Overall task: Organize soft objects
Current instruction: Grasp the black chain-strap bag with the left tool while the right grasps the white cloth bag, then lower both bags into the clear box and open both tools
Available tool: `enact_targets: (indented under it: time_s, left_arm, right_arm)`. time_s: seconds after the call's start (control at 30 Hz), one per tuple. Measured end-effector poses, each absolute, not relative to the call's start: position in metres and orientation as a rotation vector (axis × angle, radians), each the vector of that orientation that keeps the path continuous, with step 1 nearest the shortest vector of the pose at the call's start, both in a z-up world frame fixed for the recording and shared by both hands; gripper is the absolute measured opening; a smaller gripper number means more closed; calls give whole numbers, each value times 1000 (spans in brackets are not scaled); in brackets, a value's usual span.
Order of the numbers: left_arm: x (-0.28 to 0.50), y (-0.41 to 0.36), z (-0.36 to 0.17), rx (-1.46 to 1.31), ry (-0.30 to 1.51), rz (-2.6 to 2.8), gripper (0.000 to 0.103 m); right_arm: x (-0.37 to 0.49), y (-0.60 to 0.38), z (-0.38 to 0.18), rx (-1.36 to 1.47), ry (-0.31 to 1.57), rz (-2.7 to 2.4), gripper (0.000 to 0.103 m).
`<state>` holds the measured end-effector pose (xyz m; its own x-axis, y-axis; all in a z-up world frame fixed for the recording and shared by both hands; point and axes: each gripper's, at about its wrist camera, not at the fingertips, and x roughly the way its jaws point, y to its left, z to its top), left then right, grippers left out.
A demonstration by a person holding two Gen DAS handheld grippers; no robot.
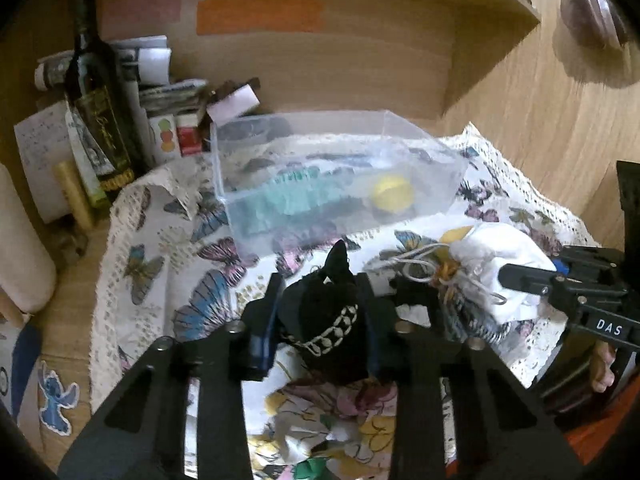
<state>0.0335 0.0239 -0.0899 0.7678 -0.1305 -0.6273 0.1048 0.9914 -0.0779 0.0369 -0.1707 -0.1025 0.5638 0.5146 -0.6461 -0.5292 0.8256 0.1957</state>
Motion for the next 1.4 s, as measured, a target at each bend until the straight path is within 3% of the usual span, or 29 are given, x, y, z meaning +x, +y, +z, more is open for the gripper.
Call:
enact_targets:
  time_s: [0.23, 0.83, 1.1, 1.4]
  left_arm:
    - [35, 39, -56, -51, 585, -99, 27]
    - [67, 59, 33, -68, 326, -43, 27]
    - [106, 57, 32, -66, 314, -26, 27]
    - [165, 45, -12, -49, 469, -61, 27]
  right_arm:
    - [39, -186, -72, 10, 642, 594, 17]
    - [79, -188, -2, 27, 390, 575, 17]
    - [119, -173, 0, -33, 401, 545, 17]
    - [163, -153, -18, -109, 492, 515, 17]
